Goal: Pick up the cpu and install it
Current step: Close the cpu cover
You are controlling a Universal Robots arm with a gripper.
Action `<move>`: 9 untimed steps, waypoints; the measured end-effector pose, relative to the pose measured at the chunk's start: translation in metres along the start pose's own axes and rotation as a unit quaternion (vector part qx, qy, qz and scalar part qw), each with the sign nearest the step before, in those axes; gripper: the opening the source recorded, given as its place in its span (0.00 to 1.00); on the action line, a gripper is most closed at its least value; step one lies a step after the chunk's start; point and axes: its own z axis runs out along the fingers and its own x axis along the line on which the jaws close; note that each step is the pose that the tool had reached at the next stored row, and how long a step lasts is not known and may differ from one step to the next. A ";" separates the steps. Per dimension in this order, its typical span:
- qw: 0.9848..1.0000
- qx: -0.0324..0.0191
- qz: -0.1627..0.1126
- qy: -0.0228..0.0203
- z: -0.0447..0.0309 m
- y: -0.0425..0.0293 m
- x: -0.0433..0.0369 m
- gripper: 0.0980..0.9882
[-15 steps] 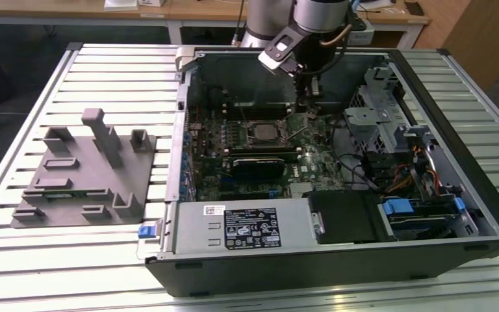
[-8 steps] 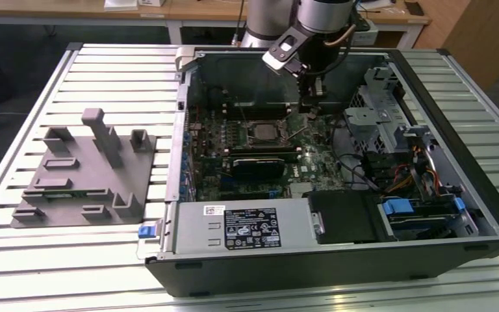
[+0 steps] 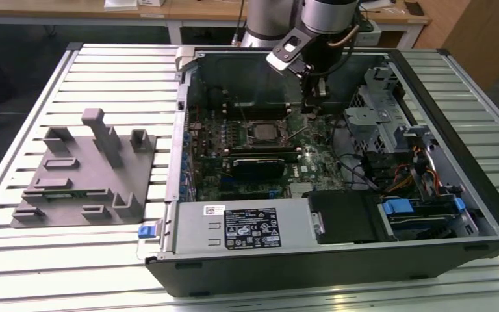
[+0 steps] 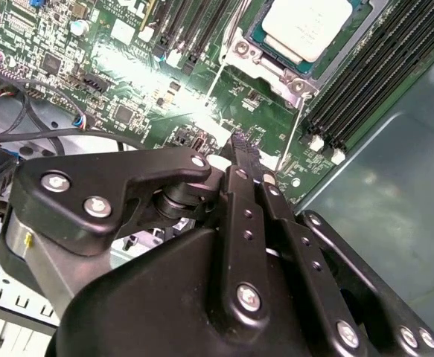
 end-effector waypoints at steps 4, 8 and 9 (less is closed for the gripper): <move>1.000 0.000 0.000 0.000 0.0003 0.0013 0.0000 0.01; 1.000 0.000 0.000 0.000 0.0007 0.0036 0.0000 0.01; 1.000 0.000 0.000 0.000 0.0009 0.0049 0.0000 0.01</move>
